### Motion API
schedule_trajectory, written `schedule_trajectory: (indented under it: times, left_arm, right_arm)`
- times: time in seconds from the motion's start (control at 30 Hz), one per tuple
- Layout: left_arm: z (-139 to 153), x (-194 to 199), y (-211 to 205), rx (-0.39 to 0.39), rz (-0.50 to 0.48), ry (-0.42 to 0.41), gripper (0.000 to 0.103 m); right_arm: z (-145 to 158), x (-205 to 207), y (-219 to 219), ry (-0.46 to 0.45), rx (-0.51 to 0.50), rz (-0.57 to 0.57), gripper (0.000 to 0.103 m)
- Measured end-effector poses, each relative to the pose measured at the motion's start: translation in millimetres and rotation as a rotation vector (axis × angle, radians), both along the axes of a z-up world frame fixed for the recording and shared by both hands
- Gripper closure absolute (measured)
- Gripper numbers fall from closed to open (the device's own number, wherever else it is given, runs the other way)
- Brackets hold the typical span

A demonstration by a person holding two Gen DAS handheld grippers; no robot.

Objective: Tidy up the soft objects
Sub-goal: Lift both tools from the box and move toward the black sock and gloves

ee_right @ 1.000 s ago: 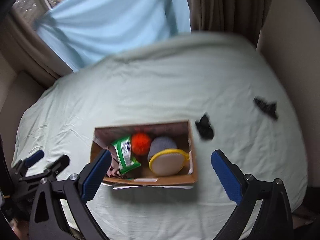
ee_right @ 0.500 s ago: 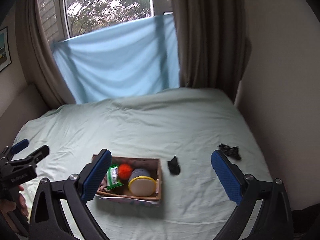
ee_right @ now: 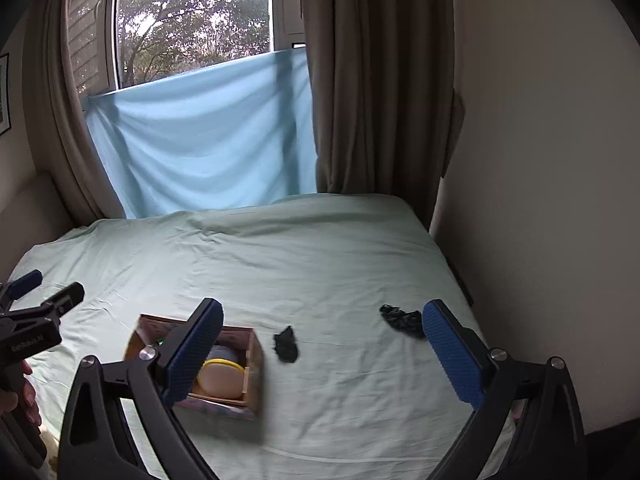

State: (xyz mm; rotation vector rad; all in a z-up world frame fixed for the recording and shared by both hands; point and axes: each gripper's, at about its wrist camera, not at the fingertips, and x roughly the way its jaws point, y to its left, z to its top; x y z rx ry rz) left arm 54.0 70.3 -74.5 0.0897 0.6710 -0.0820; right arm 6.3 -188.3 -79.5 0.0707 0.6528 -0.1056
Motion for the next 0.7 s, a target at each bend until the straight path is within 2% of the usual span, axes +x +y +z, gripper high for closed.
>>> schedule_trajectory:
  times: [0.2,0.33,0.5,0.6,0.7]
  left_arm:
    - [-22.8,15.3,-56.4,0.002,0.002,0.036,0.0]
    - [-52.8,32.7,-108.4,-0.004,-0.015,0.06,0.0]
    - [-110.8,61.5,-166.8,-0.017,0.0,0.125,0.0]
    - [-159.1,80.3,-190.9,-0.049,0.048,0.187,0.0]
    - [-205.6,94.5,-207.9,-0.043,0.085,0.232,0.0]
  right_arm:
    - [-26.6,24.2,-54.0,0.055,0.03,0.007,0.003]
    - [-56.1,42.8,-90.9,0.087,0.028,0.013,0.003]
    - [-107.2,70.2,-125.4,0.135,0.037,0.01,0.003]
    - [-142.2,85.6,-143.5,0.154,0.023,-0.008,0.003]
    - [-181.2,99.5,-163.9,0.179,0.055,-0.04,0.003]
